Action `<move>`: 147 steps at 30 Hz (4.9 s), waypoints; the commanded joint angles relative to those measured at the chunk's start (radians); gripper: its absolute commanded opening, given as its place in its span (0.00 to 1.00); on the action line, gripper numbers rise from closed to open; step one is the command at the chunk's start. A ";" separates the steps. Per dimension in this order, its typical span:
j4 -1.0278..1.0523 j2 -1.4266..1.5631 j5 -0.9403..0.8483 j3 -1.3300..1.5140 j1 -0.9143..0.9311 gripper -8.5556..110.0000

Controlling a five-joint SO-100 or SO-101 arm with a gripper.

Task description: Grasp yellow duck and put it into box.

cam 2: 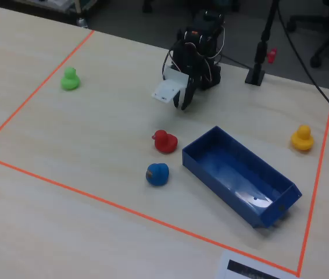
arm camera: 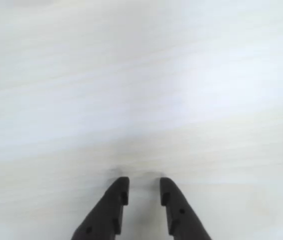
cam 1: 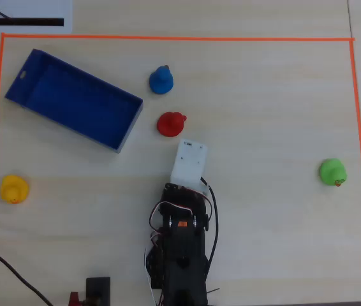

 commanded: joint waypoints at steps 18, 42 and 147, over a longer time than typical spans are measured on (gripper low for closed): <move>0.021 -0.006 0.008 -0.006 0.000 0.12; 0.021 -0.006 0.008 -0.006 0.000 0.12; 0.359 -1.456 0.816 -1.715 -0.917 0.48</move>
